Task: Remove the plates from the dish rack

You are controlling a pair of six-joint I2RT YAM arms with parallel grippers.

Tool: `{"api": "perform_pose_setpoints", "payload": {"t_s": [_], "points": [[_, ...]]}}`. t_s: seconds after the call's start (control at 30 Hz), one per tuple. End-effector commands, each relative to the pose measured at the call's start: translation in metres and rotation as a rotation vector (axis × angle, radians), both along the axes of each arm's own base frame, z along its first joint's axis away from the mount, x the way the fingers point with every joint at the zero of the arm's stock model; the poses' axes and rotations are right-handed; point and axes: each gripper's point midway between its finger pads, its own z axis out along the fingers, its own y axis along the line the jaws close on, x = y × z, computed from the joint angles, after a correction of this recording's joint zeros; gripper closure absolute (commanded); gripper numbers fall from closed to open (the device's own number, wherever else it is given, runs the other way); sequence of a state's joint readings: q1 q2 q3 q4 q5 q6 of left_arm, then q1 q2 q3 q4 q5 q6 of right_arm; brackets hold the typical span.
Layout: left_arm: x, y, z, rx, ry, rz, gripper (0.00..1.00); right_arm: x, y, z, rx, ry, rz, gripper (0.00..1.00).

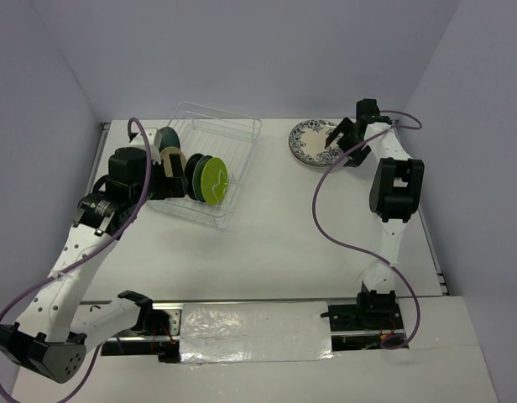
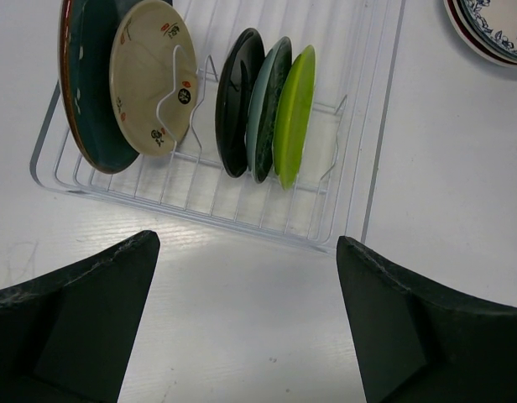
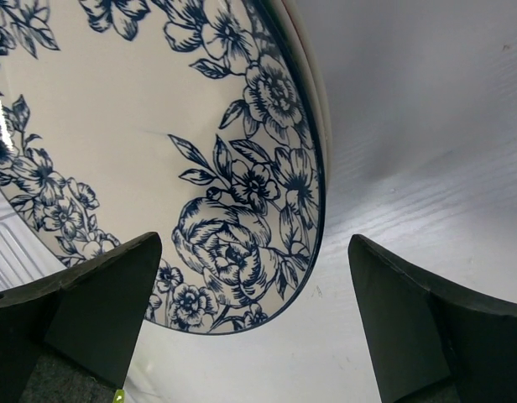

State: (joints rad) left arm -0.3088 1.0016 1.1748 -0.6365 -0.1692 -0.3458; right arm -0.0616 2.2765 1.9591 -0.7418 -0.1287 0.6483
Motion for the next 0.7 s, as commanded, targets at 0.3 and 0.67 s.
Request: {"api": "perform_pose_setpoints", "payload": {"t_s": [0.3, 0.67], "points": [[0.007, -0.001, 0.01, -0.018, -0.042, -0.009, 0.01, 0.017, 0.024, 0.062, 0.059, -0.161, 0.087, 0.01], [0.006, 0.002, 0.006, -0.024, -0.044, -0.004, 0.01, 0.027, 0.041, 0.06, 0.135, -0.176, 0.116, 0.01]]}}
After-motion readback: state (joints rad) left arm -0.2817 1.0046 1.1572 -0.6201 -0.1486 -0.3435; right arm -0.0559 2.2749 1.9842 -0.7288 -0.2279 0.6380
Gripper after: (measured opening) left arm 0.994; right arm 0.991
